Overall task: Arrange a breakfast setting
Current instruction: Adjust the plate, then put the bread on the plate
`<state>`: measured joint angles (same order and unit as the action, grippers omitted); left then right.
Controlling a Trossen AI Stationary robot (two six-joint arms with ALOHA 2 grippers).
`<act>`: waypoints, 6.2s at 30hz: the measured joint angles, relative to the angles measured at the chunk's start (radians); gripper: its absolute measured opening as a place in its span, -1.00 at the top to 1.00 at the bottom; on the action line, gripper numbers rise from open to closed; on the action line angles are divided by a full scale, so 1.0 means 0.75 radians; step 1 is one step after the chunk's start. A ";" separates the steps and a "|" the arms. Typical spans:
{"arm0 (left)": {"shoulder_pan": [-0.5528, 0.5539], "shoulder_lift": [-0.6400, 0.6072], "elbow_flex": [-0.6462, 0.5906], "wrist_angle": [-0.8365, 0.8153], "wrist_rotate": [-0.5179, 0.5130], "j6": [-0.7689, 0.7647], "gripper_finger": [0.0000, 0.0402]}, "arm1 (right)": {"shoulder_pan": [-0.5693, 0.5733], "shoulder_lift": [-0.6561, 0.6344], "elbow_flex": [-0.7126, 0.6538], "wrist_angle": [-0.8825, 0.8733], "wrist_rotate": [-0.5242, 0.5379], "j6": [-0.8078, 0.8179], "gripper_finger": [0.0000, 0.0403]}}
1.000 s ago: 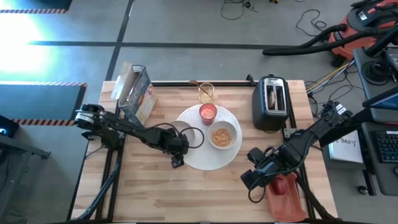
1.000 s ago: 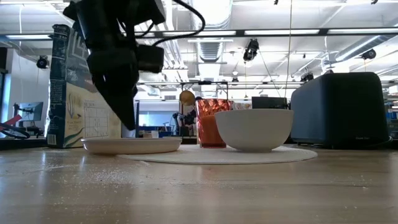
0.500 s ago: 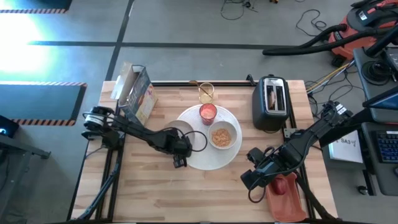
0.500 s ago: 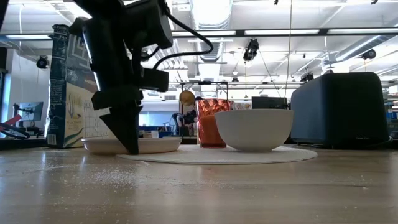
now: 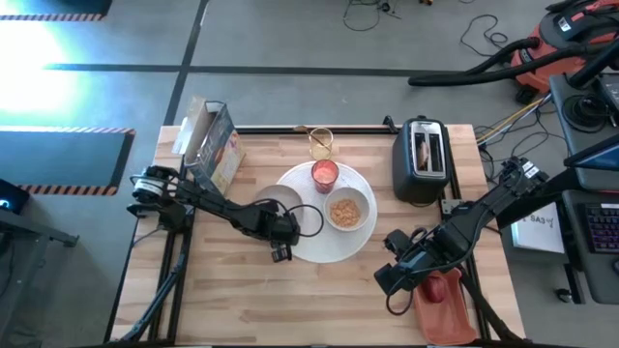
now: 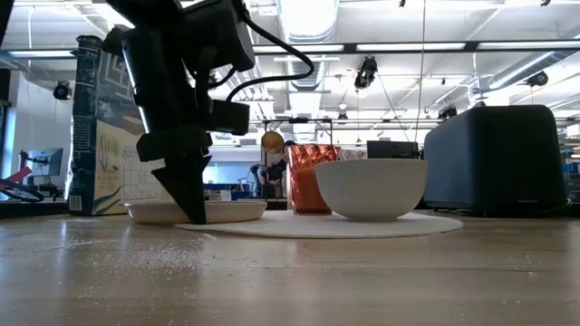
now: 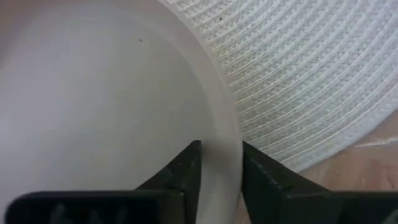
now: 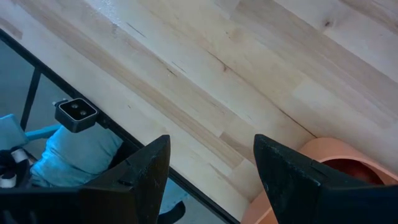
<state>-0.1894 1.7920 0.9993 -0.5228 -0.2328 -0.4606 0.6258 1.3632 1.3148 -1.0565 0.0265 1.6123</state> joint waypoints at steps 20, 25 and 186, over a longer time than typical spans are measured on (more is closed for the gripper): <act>-0.001 0.000 0.037 0.004 0.044 -0.028 0.98 | 0.000 0.000 0.000 0.000 0.000 0.000 -0.10; -0.001 0.000 0.104 0.013 0.050 0.025 0.98 | 0.000 0.000 0.000 0.000 0.000 0.000 -0.10; -0.007 -1.048 -0.613 0.765 0.440 1.519 0.38 | -1.574 -0.211 -0.168 -0.503 0.463 -0.978 0.49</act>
<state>-0.1944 1.0061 0.5392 0.0513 0.0975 0.6788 -0.5549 1.2049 1.1885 -1.4338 0.3735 0.8787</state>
